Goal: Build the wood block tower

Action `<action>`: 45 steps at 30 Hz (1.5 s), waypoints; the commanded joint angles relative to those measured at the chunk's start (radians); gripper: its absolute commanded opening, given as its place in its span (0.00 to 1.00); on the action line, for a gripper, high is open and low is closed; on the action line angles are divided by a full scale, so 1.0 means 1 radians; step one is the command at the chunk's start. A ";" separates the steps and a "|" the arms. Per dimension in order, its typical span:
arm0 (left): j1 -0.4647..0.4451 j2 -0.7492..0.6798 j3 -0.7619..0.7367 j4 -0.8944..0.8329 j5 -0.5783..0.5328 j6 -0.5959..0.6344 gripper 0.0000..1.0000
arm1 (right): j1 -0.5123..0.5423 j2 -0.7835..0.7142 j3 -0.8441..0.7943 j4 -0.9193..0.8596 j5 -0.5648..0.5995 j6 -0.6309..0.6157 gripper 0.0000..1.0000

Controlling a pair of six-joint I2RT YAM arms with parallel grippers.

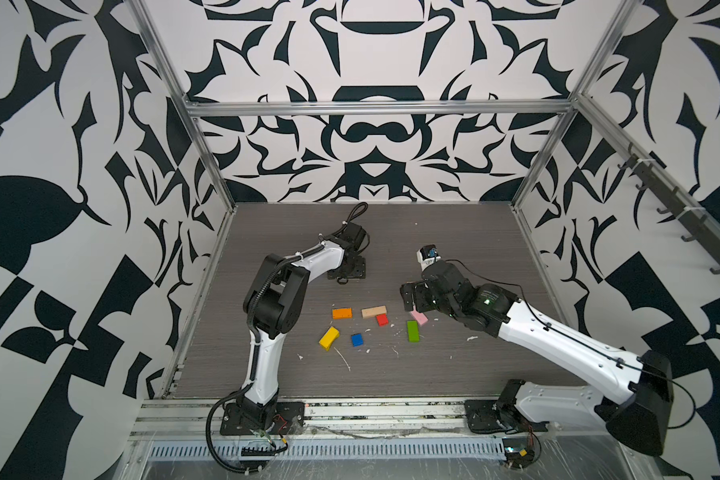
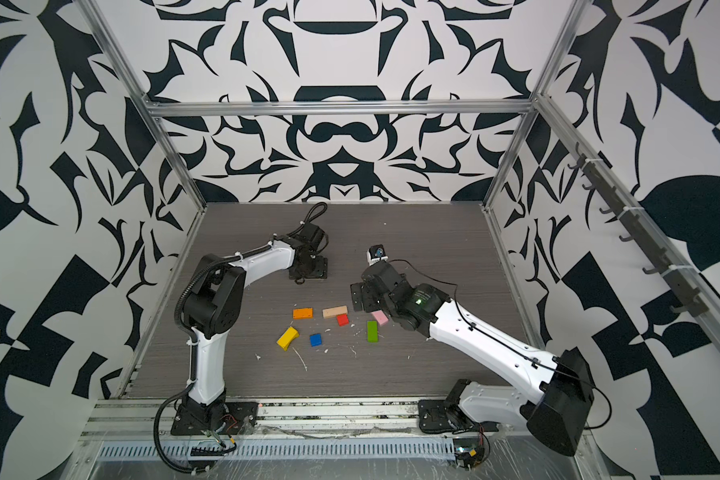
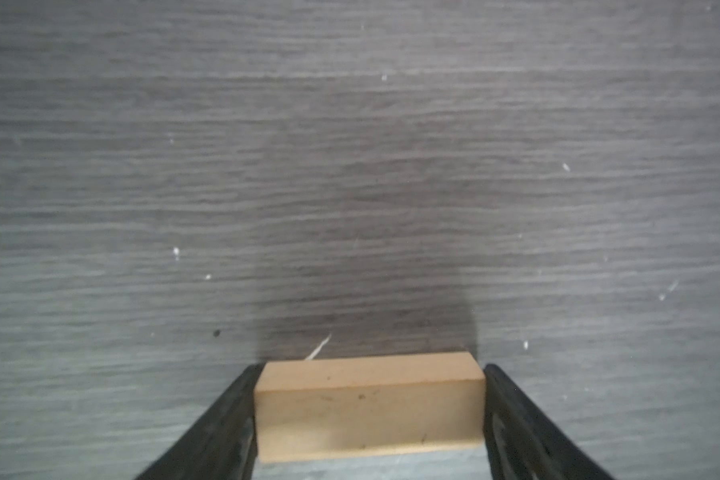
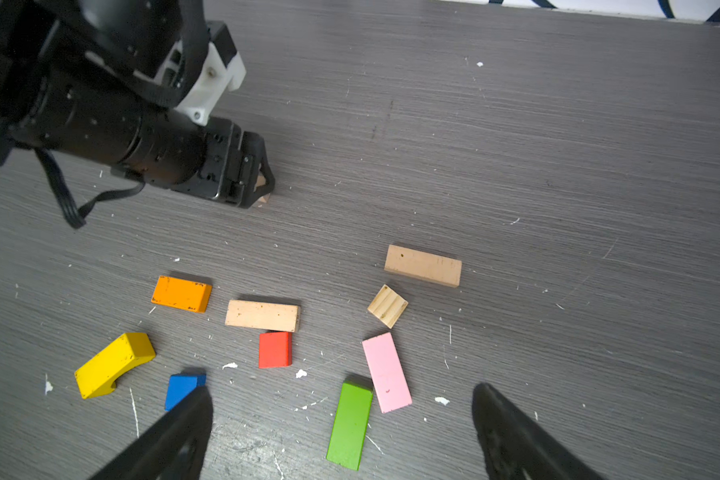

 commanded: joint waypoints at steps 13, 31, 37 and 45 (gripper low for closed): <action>0.004 0.065 0.016 -0.072 -0.019 -0.012 0.83 | 0.003 -0.076 -0.051 0.116 0.024 0.006 1.00; 0.004 -0.012 0.040 -0.135 -0.059 -0.026 0.99 | 0.003 -0.139 -0.095 0.147 -0.033 -0.013 1.00; -0.002 -0.105 -0.001 -0.152 -0.053 -0.081 1.00 | 0.003 -0.176 -0.114 0.154 -0.073 -0.028 1.00; -0.058 -0.172 -0.019 -0.204 -0.052 -0.172 1.00 | 0.004 -0.217 -0.139 0.119 -0.071 0.030 1.00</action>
